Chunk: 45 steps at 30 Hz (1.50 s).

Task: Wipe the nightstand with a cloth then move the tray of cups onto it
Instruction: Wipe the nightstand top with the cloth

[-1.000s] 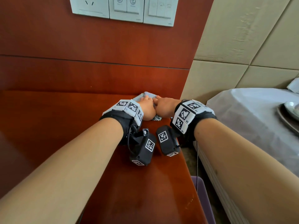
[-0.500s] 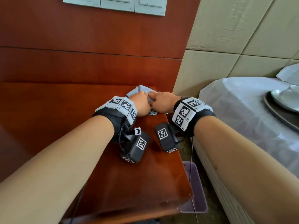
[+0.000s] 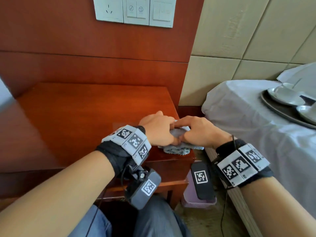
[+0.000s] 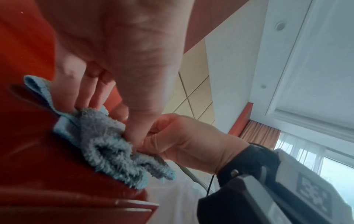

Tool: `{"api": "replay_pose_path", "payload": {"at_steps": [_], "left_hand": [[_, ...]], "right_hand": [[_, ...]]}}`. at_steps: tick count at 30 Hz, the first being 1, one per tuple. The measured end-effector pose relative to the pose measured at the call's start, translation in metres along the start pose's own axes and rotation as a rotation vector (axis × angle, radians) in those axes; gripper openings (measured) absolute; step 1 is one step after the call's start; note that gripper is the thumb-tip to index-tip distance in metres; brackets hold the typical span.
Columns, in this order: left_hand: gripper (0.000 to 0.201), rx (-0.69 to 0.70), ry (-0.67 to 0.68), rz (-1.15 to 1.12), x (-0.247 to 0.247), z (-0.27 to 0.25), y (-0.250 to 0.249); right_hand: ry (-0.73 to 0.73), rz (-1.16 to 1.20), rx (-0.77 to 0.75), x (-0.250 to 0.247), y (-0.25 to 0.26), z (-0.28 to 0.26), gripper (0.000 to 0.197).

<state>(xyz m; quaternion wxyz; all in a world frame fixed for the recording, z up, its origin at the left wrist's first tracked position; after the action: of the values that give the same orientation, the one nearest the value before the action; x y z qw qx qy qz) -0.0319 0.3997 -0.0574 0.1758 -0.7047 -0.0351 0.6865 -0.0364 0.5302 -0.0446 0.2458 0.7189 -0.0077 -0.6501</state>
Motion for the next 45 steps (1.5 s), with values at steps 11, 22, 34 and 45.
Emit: {"api": "replay_pose_path", "payload": {"at_steps": [11, 22, 34, 45], "left_hand": [[0.028, 0.007, -0.109, -0.067, 0.013, -0.028, -0.006], [0.053, 0.193, -0.249, 0.13, 0.039, -0.056, -0.017], [0.053, -0.172, -0.18, 0.208, -0.006, -0.125, 0.119], [0.056, -0.124, -0.091, 0.168, 0.006, -0.081, 0.091]], "right_hand": [[-0.202, 0.214, -0.017, 0.028, -0.016, -0.025, 0.041], [-0.374, 0.187, -0.041, 0.076, -0.016, -0.043, 0.054], [-0.223, -0.028, -0.35, 0.134, 0.142, 0.01, 0.087], [-0.25, -0.175, -0.306, 0.111, 0.094, 0.018, 0.092]]}}
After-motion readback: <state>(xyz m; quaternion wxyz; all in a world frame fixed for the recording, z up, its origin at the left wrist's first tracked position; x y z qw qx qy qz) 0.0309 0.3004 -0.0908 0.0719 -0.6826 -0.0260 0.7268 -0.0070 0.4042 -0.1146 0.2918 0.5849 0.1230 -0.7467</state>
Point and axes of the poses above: each hand's wrist, its own z-axis towards the middle knuckle, its own x-axis out of the palm, y = z × x, the point moved 3 cm from there along z, towards the middle knuckle, and after that the axes turned 6 degrees about -y, right-handed, at the moved point
